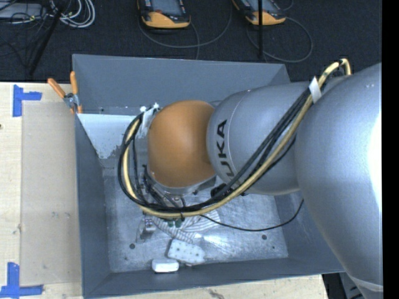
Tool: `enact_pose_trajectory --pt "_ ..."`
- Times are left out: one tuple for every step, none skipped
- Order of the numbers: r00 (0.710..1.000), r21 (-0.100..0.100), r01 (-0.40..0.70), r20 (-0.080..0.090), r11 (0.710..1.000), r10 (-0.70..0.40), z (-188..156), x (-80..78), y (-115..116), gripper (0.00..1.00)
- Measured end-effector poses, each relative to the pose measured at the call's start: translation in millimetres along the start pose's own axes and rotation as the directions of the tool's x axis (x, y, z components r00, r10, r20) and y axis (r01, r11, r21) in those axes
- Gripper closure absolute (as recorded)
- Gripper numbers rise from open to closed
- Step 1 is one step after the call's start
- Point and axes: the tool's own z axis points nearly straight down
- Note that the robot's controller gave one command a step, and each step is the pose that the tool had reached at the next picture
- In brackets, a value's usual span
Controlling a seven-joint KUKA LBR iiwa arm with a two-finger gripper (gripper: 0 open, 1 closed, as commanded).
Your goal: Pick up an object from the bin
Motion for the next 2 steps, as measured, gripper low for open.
enact_pose_trajectory --pt "0.982 -0.003 0.187 0.008 0.982 -0.187 32.7 4.9 -34.4 0.0" --pt "0.933 0.0 0.361 -0.004 0.933 -0.361 35.8 3.1 -67.7 0.0"
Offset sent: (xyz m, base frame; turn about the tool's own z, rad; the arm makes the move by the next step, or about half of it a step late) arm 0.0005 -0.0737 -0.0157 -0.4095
